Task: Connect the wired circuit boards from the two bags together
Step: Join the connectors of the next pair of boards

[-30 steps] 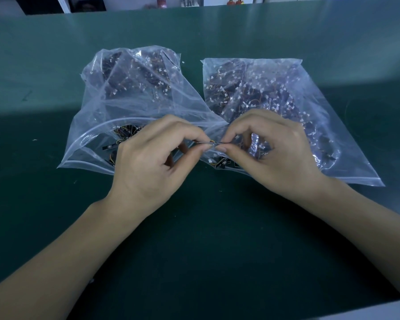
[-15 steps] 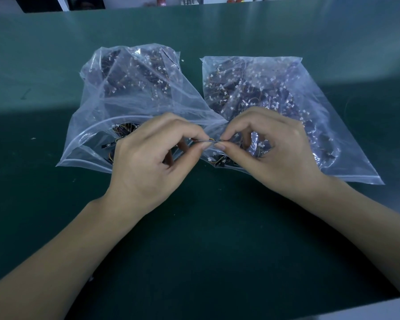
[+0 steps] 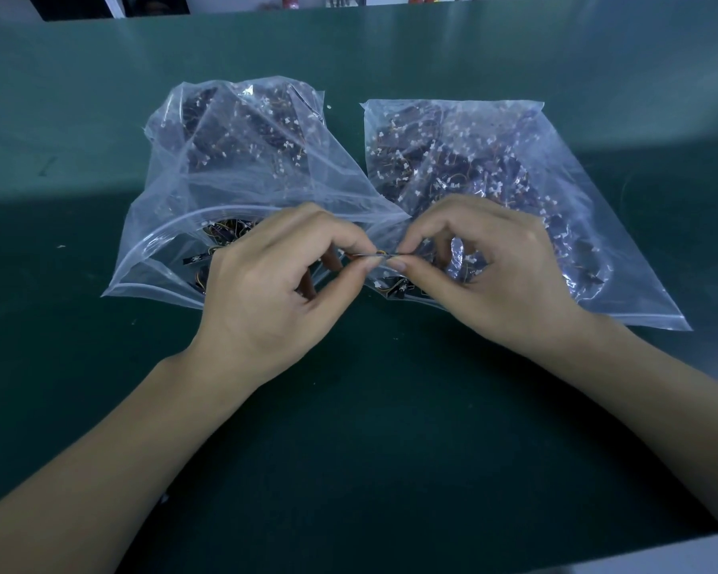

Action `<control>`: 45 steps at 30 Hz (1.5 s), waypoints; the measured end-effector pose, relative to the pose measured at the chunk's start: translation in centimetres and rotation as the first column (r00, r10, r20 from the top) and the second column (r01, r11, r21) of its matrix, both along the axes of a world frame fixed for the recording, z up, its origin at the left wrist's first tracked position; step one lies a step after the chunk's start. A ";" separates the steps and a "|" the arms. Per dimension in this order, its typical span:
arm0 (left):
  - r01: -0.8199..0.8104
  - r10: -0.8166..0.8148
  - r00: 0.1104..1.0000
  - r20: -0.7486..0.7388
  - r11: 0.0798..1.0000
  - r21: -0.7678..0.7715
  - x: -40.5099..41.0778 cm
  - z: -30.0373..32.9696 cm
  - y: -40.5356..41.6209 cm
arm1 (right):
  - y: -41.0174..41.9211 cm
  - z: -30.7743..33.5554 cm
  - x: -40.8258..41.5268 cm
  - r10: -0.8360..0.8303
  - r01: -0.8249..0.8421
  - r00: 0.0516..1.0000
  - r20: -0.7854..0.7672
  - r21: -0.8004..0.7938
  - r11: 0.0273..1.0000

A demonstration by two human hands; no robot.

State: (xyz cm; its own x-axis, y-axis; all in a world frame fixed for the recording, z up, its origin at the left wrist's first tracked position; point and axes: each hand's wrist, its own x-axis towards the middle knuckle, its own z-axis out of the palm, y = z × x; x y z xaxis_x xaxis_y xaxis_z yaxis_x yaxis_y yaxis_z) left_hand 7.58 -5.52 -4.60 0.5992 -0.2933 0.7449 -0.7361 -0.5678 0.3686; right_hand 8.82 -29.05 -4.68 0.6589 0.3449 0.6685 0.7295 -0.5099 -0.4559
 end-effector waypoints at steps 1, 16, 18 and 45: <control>0.000 0.000 1.000 0.004 1.000 -0.007 0.0 0.0 0.0 | 0.0 0.0 0.0 -0.002 0.002 1.000 0.002 0.002 1.000; -0.006 0.006 1.000 -0.007 1.000 0.012 0.1 -0.1 0.0 | 0.1 0.0 0.1 -0.003 0.002 1.000 -0.005 -0.008 1.000; -0.008 0.008 1.000 -0.007 1.000 0.001 0.1 -0.2 0.0 | 0.1 0.0 0.0 -0.009 0.008 1.000 -0.022 -0.019 1.000; -0.058 0.062 0.998 -0.003 0.946 0.320 0.5 -0.7 0.4 | 0.2 0.1 -0.1 -0.035 0.034 0.999 -0.005 -0.052 0.998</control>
State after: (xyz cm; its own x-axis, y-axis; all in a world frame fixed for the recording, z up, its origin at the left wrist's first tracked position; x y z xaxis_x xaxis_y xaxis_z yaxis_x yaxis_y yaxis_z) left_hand 8.04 -5.11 -5.32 0.6316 -0.4781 0.6103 -0.6936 -0.7001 0.1694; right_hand 8.73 -28.82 -4.59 0.6747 0.3559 0.6466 0.7085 -0.5577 -0.4324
